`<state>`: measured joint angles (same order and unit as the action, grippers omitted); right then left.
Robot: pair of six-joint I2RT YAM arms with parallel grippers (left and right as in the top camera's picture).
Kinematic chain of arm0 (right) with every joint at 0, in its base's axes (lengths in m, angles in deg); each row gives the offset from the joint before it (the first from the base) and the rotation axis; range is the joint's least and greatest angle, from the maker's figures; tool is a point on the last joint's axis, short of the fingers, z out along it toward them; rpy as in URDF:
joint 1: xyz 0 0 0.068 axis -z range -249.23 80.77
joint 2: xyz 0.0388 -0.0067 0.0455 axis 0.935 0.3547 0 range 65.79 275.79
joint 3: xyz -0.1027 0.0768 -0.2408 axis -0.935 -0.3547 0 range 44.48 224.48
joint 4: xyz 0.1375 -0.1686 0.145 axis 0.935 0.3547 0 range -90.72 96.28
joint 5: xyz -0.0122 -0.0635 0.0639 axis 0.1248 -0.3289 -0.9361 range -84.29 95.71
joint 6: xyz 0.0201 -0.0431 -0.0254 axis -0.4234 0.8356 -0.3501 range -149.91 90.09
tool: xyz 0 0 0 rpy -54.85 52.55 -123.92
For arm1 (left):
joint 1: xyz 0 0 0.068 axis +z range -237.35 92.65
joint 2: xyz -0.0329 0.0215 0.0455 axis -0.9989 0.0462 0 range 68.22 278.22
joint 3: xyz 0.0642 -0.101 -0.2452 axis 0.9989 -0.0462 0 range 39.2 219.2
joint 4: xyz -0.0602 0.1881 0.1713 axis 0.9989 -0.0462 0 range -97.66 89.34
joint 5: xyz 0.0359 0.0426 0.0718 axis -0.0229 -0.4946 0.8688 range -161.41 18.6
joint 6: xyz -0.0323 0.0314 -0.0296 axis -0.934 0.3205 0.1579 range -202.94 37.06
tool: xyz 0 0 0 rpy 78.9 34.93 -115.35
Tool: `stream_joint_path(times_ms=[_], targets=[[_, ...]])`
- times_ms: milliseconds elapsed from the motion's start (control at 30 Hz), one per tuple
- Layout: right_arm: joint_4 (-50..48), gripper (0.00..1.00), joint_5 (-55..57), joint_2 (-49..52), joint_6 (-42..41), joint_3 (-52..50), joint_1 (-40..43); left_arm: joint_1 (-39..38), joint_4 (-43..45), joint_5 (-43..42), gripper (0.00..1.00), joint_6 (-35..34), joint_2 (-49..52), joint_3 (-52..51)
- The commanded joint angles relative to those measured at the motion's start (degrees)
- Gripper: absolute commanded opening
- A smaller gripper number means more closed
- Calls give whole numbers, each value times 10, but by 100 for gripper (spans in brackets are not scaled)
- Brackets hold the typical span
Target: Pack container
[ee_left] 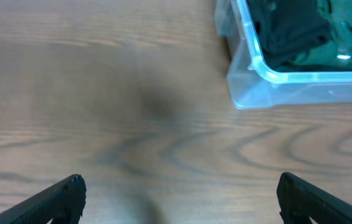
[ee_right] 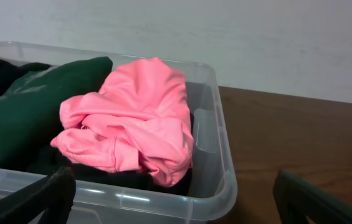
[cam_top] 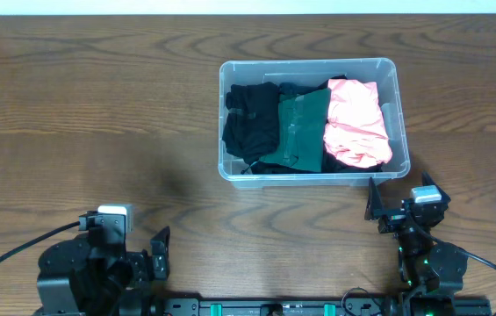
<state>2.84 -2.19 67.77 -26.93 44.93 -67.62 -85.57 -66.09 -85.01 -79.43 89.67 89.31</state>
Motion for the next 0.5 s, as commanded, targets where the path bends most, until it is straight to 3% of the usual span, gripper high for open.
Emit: stream_joint_path(times_ms=[0,267,467], targets=[[4,99,0,-2,3,1,-13,-3,76,21,98,17,-30,-63],[4,99,0,-2,3,1,-13,-3,469,12,98,16,-170,-346],[4,99,0,-2,3,1,-13,-3,664,10,98,16,-214,-470]])
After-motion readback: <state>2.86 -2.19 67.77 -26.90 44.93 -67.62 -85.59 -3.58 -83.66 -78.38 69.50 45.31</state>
